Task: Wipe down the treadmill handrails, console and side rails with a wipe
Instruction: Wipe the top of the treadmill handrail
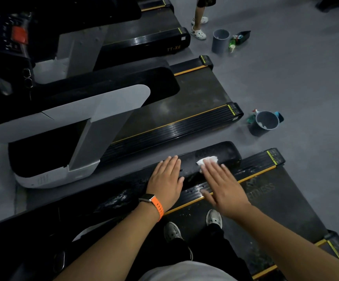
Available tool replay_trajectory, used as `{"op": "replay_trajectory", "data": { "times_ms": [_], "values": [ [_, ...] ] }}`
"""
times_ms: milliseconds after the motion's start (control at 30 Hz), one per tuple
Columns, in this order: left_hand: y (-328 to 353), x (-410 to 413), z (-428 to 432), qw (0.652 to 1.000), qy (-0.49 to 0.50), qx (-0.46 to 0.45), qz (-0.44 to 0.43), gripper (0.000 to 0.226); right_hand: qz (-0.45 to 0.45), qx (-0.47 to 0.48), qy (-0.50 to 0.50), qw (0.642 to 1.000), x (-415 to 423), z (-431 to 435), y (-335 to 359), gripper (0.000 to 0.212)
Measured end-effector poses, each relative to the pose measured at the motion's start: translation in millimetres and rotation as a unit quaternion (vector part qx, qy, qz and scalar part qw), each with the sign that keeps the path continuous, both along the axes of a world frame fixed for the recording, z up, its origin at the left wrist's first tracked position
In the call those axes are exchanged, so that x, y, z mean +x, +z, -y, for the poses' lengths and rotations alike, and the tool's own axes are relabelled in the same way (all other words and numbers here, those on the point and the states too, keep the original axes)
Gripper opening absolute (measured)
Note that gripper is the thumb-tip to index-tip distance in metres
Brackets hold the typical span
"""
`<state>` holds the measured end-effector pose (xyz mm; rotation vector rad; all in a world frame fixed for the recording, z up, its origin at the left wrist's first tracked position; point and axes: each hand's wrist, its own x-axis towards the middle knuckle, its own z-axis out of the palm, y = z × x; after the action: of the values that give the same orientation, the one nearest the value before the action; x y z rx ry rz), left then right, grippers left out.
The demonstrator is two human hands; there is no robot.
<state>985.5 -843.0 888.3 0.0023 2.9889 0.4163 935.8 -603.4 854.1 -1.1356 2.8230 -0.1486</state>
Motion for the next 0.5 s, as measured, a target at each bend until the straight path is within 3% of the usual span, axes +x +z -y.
{"op": "replay_trajectory", "data": {
  "times_ms": [100, 233, 400, 500],
  "values": [
    [-1.2, -0.4, 0.6, 1.000, -0.003, -0.001, -0.003, 0.062, 0.017, 0.008, -0.106, 0.994, 0.5, -5.0, 0.4, 0.083],
    [-3.6, 0.3, -0.7, 1.000, 0.007, -0.002, -0.002, 0.061, 0.012, 0.011, 0.033, 0.999, 10.0, 9.4, -2.5, 0.083],
    [-3.6, 1.3, -4.1, 1.000, 0.016, -0.005, -0.003, 0.060, 0.032, -0.012, -0.120, 0.992, -7.4, -11.6, -7.1, 0.081],
    [-2.6, 1.2, -8.2, 0.999, 0.032, -0.006, -0.010, 0.058, 0.050, -0.019, -0.045, 0.998, -3.5, 12.7, -5.0, 0.085]
  ]
}}
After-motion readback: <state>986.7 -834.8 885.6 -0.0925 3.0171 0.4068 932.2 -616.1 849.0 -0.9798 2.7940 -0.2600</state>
